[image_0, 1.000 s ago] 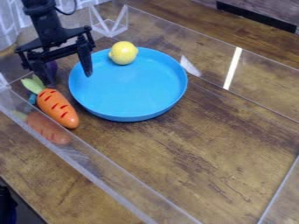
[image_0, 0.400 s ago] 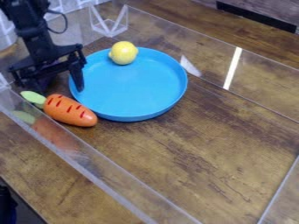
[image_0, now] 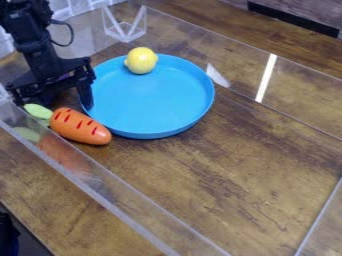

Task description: Move the carrot to the right side

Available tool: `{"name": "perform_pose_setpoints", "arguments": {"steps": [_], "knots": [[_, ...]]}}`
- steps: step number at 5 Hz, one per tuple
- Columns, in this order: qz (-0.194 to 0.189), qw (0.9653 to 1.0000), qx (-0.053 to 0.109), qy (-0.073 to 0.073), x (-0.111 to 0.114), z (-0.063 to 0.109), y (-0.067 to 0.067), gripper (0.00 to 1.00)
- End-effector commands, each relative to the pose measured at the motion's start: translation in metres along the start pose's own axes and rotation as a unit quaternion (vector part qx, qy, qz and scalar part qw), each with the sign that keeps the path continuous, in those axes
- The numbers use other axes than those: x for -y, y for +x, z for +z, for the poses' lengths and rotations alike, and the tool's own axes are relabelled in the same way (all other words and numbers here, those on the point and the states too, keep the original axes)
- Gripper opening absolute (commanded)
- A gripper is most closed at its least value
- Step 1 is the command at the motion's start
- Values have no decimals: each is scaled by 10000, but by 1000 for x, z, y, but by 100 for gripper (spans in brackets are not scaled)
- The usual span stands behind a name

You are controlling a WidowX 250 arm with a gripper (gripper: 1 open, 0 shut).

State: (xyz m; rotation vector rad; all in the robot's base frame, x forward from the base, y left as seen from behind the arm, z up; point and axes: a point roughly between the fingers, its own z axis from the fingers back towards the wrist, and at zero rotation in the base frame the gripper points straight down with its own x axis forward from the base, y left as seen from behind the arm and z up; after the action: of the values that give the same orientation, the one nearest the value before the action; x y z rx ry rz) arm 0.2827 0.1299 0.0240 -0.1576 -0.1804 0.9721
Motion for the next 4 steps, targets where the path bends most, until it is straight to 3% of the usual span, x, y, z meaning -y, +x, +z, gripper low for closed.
{"name": "perform_pose_setpoints", "arguments": {"steps": [1,4], "knots": [[33,9999,147,50,-6,-1,4,100],[-28,9991,358,239,-11,-6,5,100]]}}
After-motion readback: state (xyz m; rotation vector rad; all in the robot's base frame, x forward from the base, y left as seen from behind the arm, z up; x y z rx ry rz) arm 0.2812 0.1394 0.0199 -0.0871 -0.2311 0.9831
